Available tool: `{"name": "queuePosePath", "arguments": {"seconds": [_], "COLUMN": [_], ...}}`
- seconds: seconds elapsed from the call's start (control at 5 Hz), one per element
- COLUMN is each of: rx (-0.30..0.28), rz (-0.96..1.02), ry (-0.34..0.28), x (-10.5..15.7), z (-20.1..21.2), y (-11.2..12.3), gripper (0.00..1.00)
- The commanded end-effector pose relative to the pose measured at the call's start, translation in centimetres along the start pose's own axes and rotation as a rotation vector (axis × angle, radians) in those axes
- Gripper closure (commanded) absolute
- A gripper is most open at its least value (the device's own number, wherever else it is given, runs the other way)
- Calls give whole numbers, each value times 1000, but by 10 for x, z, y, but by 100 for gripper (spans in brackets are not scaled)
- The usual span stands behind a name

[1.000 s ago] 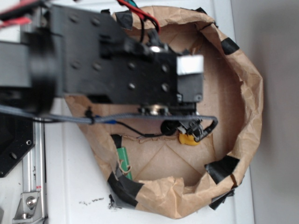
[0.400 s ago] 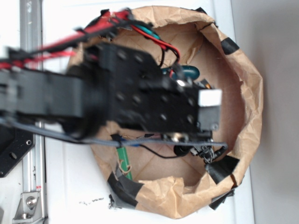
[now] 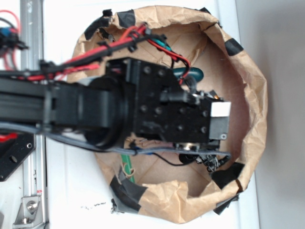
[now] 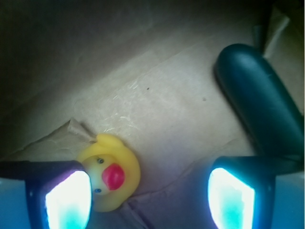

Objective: Grab the yellow duck.

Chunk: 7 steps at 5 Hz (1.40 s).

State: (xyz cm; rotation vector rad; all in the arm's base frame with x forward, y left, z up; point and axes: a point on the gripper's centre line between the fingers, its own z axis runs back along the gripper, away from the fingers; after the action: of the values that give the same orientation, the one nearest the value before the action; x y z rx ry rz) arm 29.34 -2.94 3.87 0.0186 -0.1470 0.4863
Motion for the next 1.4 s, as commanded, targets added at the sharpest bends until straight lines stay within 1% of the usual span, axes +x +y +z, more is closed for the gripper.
{"name": "queuePosePath", "arguments": {"seconds": [0.0, 0.4, 0.6, 0.8, 1.0, 1.2], "rx": [-22, -22, -68, -102, -108, -53], "rz": [5, 5, 34, 47, 68, 77], "ry": [-37, -37, -46, -76, -103, -81], "x": [12, 12, 15, 19, 20, 20], "z": [10, 10, 27, 44, 57, 45], "y": [0, 0, 7, 10, 17, 18], "gripper": [0, 0, 0, 0, 0, 0]}}
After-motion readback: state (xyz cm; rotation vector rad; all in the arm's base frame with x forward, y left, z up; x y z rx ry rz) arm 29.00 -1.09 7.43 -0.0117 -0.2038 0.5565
